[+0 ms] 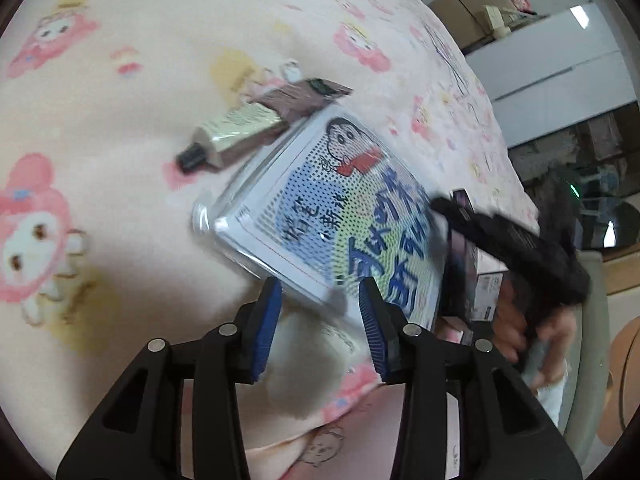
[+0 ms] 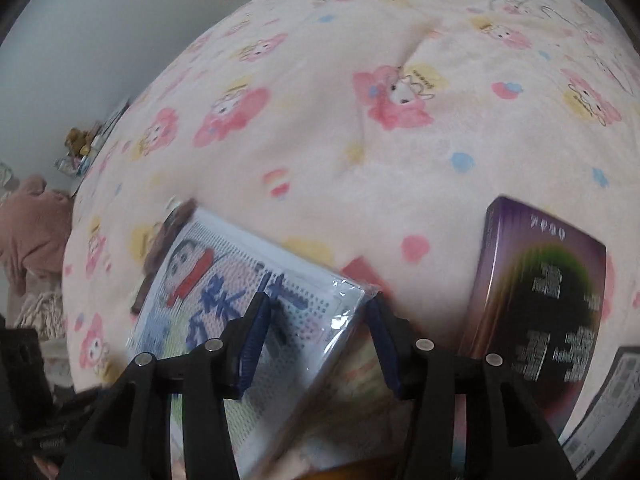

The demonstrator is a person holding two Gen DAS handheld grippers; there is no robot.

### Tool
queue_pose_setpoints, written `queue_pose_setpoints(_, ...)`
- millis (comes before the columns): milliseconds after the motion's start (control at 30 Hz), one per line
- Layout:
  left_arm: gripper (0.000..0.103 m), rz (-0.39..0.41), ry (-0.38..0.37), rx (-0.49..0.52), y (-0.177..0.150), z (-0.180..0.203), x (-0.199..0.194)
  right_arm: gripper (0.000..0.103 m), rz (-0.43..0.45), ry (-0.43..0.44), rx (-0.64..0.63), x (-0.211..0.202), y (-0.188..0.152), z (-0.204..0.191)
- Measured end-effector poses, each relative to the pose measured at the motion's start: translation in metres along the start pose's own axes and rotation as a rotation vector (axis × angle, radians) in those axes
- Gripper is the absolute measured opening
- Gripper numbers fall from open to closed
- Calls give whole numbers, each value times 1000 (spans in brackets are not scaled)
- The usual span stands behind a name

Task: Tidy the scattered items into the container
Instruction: 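Reach the left tool to the clear bead-art pack and close on it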

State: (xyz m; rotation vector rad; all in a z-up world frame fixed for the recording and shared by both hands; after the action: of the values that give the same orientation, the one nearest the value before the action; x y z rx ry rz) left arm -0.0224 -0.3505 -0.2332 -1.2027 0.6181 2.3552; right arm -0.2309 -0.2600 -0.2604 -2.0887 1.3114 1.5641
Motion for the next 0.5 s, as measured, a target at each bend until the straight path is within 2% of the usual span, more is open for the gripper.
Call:
queue_pose_setpoints(67, 42, 49, 36, -18, 7, -14, -11, 46, -46, 64, -62, -12, -29, -29)
queue_pose_setpoints(167, 42, 54, -16, -46, 13, -23, -19, 38, -125, 158, -191, -27, -73, -77)
queue_pose_setpoints(233, 42, 62, 23, -47, 14, -32, -19, 38, -77, 96, -226, -34, -74, -86)
queue_pose_setpoints(300, 42, 63, 45, -70, 11, -39, -16, 38, 8, 0, -225, -39, -57, -79)
queue_pose_setpoints(367, 42, 47, 44, -88, 8, -43, -9, 42, 52, -66, -192, -33, -37, -66)
queue_pose_setpoints(433, 42, 37, 67, -92, 6, -49, -1, 45, 16, -98, -166, -9, -29, -57)
queue_pose_setpoints(500, 43, 33, 53, -91, 8, -48, 8, 46, -75, -51, -142, 17, -36, -54)
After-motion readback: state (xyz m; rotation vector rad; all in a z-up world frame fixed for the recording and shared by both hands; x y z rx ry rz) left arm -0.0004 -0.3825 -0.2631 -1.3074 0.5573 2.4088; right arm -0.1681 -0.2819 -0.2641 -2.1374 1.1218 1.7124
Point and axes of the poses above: each gripper's, at about its wrist camera, not at the fingertips, and x roughly the way its jaws point, z to its right, y to its top, the point moved 9 cm from there along x, roughly the way its jaws point, and after that the axes turned 4 degrees about y, right-handed, at the moved point
